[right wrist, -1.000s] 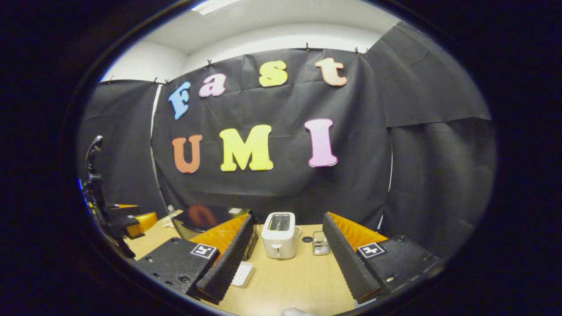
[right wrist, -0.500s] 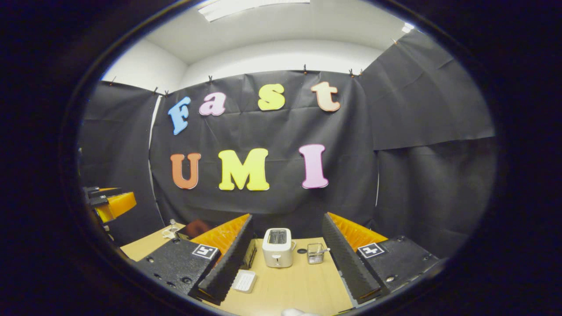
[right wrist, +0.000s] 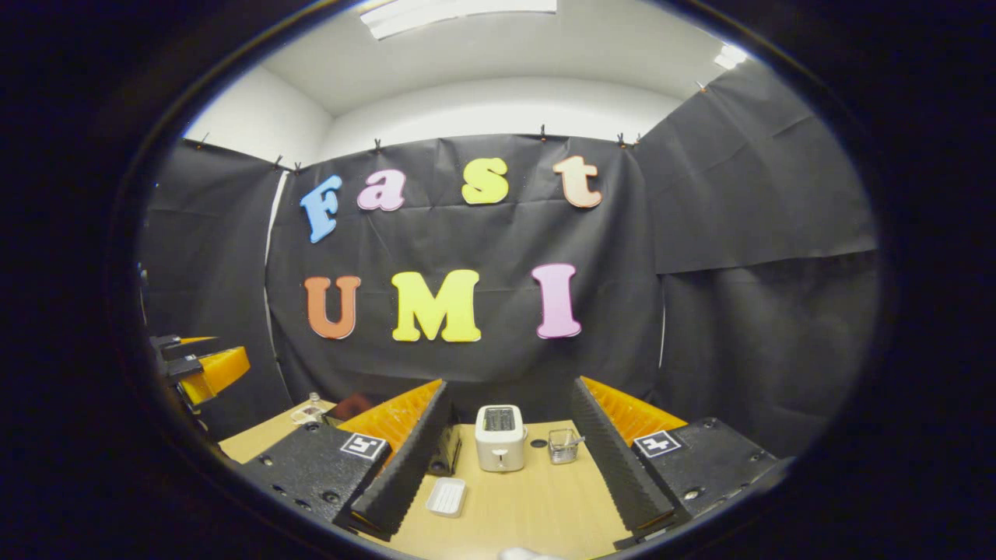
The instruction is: Open the electric oven with the left hand, put the food in, and close the electric oven.
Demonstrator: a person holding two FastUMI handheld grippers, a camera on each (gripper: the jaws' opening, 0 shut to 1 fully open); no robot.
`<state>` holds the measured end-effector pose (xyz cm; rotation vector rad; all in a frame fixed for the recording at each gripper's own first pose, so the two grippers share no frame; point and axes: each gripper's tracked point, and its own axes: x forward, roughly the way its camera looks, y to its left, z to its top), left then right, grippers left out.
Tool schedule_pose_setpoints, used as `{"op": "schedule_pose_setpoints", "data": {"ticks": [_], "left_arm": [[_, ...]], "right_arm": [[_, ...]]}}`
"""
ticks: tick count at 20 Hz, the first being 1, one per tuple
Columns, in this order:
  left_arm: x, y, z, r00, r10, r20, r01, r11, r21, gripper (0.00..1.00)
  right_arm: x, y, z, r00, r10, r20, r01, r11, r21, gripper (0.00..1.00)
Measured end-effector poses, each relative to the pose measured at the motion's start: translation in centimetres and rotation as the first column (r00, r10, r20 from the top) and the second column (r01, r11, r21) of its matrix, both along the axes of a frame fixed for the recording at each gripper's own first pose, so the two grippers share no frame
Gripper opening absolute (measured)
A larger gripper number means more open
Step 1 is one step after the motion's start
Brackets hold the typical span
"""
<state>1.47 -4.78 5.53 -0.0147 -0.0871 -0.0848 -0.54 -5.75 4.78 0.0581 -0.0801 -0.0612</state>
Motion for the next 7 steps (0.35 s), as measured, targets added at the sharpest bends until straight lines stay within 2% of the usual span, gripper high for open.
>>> {"op": "schedule_pose_setpoints", "data": {"ticks": [1,2,6,7], "left_arm": [[-0.12,-0.07,-0.37,1.000,-0.008,-0.008,0.008,1.000,0.005,0.94],[-0.28,-0.11,-0.46,1.000,-0.020,-0.010,0.020,1.000,0.004,0.95],[-0.33,0.35,-0.41,1.000,-0.028,-0.001,0.028,0.999,0.032,0.94],[-0.45,0.13,-0.34,0.999,-0.035,0.003,0.035,0.999,0.037,0.94]], "right_arm": [[-0.09,-0.03,-0.20,1.000,-0.010,-0.004,0.010,1.000,-0.008,0.90],[-0.25,0.05,-0.10,1.000,-0.017,0.000,0.017,1.000,-0.013,1.00],[-0.81,0.46,-0.24,0.999,-0.031,-0.007,0.031,1.000,-0.002,1.00],[-0.94,0.51,-0.10,0.999,-0.032,-0.003,0.032,0.999,-0.002,0.90]]}}
